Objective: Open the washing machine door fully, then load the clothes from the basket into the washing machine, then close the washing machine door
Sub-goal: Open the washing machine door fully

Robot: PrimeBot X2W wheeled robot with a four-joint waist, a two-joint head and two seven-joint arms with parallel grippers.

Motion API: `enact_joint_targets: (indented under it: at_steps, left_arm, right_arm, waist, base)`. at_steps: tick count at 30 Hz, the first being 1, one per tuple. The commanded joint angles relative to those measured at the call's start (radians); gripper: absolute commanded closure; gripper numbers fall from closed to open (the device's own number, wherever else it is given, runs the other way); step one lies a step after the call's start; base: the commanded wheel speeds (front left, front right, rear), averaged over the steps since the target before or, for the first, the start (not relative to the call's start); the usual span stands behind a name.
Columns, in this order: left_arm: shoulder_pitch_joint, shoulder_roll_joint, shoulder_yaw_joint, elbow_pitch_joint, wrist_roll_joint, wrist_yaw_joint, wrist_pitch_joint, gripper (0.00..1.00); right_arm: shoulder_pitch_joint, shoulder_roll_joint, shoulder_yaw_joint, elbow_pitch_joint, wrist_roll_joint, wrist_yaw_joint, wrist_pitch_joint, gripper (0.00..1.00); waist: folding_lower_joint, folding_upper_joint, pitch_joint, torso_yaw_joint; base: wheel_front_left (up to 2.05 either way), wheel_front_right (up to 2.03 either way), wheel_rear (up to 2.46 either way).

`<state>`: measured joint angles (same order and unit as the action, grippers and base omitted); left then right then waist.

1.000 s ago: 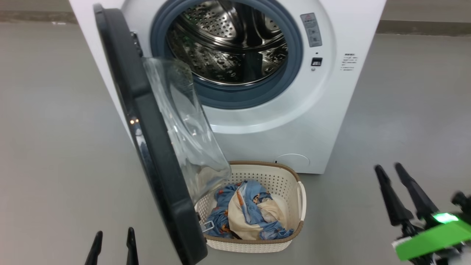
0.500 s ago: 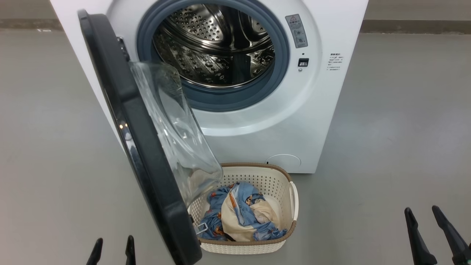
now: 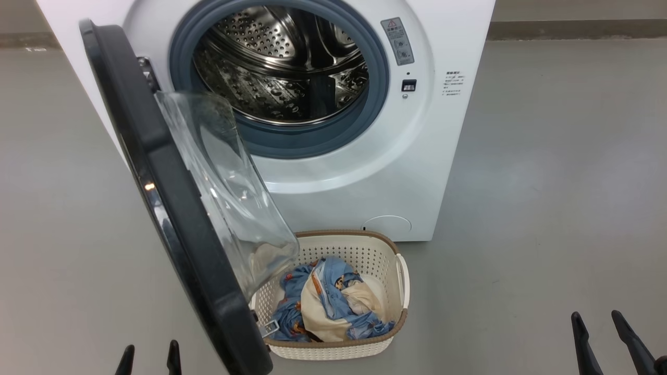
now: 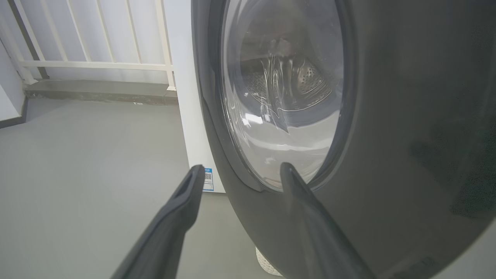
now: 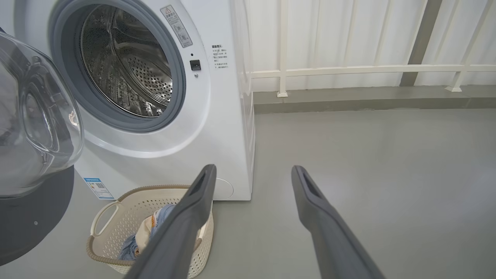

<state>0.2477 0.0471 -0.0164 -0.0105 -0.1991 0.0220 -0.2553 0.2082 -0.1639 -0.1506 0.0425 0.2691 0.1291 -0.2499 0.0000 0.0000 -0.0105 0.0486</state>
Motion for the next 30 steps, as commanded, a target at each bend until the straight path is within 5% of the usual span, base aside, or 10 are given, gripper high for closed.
enact_joint_targets:
  at_steps: [1, 17, 19, 20, 25, 30]
  left_arm:
    - [-0.016, 0.003, 0.04, -0.03, -0.007, 0.007, -0.006, 0.0]
    - [-0.013, 0.003, 0.046, -0.028, -0.005, 0.003, -0.006, 0.0]
    - [-0.012, 0.003, 0.045, -0.027, -0.007, 0.003, -0.006, 0.76]
    - [-0.012, 0.003, 0.045, -0.028, -0.008, 0.002, -0.006, 1.0]
    - [-0.012, 0.003, 0.053, -0.029, -0.018, 0.011, -0.006, 1.0]
    - [-0.03, 0.003, 0.078, -0.109, -0.032, 0.069, -0.006, 1.0]
  right_arm:
    - [-0.009, -0.021, 0.013, -0.012, -0.024, 0.002, -0.012, 0.0]
    - [-0.011, -0.017, 0.013, -0.012, -0.043, 0.002, -0.012, 0.0]
    - [-0.009, -0.015, 0.013, -0.012, -0.044, 0.002, -0.012, 0.0]
    - [-0.008, -0.014, 0.013, -0.011, -0.044, 0.002, -0.012, 0.0]
    - [-0.008, -0.009, 0.013, -0.013, -0.047, 0.002, -0.012, 0.0]
    - [-0.004, -0.009, 0.007, -0.018, -0.047, 0.002, -0.012, 0.0]
  waist:
    - [0.0, 0.0, 0.0, -0.003]
    - [0.0, 0.0, -0.01, 0.01]
    - [0.0, 0.0, -0.01, 0.013]
    - [0.0, 0.0, -0.01, 0.015]
    - [0.0, 0.0, -0.009, 0.023]
    - [0.0, 0.0, -0.007, 0.033]
  base:
    - [0.0, 0.0, 0.0]
    - [0.0, 0.0, 0.0]
    - [0.0, 0.0, 0.0]
    - [0.0, 0.0, 0.0]
    - [0.0, 0.0, 0.0]
    - [0.0, 0.0, 0.0]
